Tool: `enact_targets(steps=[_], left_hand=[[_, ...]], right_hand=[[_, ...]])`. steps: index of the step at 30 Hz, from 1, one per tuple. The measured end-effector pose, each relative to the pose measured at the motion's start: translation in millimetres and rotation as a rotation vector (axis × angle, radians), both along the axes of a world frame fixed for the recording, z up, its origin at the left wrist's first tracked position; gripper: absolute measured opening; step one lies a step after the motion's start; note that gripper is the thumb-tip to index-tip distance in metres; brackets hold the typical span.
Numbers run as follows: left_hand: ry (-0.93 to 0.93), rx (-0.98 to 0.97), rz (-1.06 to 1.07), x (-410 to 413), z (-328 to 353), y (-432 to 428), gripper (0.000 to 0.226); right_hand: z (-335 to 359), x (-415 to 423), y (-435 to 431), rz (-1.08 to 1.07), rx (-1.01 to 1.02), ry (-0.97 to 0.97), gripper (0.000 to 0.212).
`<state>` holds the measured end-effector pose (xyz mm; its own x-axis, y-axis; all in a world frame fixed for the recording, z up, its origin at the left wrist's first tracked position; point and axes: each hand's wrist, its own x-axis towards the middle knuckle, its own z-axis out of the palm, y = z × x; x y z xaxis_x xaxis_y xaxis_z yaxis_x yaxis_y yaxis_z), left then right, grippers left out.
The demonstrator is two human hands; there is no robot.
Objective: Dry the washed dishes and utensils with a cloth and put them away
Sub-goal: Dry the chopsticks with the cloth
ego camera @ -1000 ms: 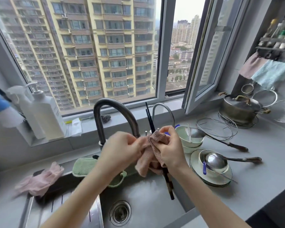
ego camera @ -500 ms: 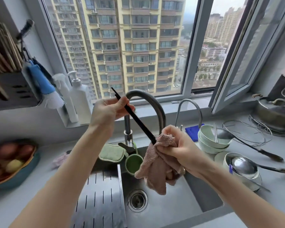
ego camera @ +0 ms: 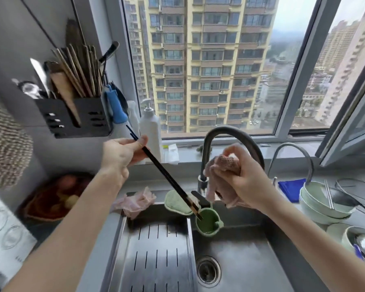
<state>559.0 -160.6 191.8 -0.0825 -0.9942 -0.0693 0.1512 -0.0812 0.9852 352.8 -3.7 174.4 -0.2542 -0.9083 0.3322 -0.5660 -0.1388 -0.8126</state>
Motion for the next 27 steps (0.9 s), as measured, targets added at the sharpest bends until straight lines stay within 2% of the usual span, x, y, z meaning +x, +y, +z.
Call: enact_targets(steps=[3,6,9,14,18,21,25,27], left_hand=[[0.008,-0.026,-0.036,0,0,2,0.016],[-0.027,-0.106,-0.013,1,7,-2,0.016],[-0.014,-0.162,0.119,23,25,-26,0.017],[0.103,-0.181,0.259,80,54,-79,0.019],[0.137,-0.304,0.473,124,87,-112,0.032],[0.007,-0.458,0.564,149,121,-131,0.043],[-0.261,-0.791,0.637,140,153,-137,0.028],[-0.390,-0.904,0.689,131,162,-141,0.031]], right_hand=[[9,50,-47,0.066,0.029,0.137,0.026],[5,101,-86,0.145,-0.003,0.199,0.027],[4,123,-106,0.108,-0.051,0.261,0.028],[9,130,-127,0.153,0.028,0.369,0.030],[22,118,-149,0.122,0.099,0.374,0.028],[33,105,-165,0.060,0.109,0.349,0.028],[52,101,-193,-0.011,0.060,0.465,0.032],[58,101,-204,-0.025,0.044,0.467,0.033]])
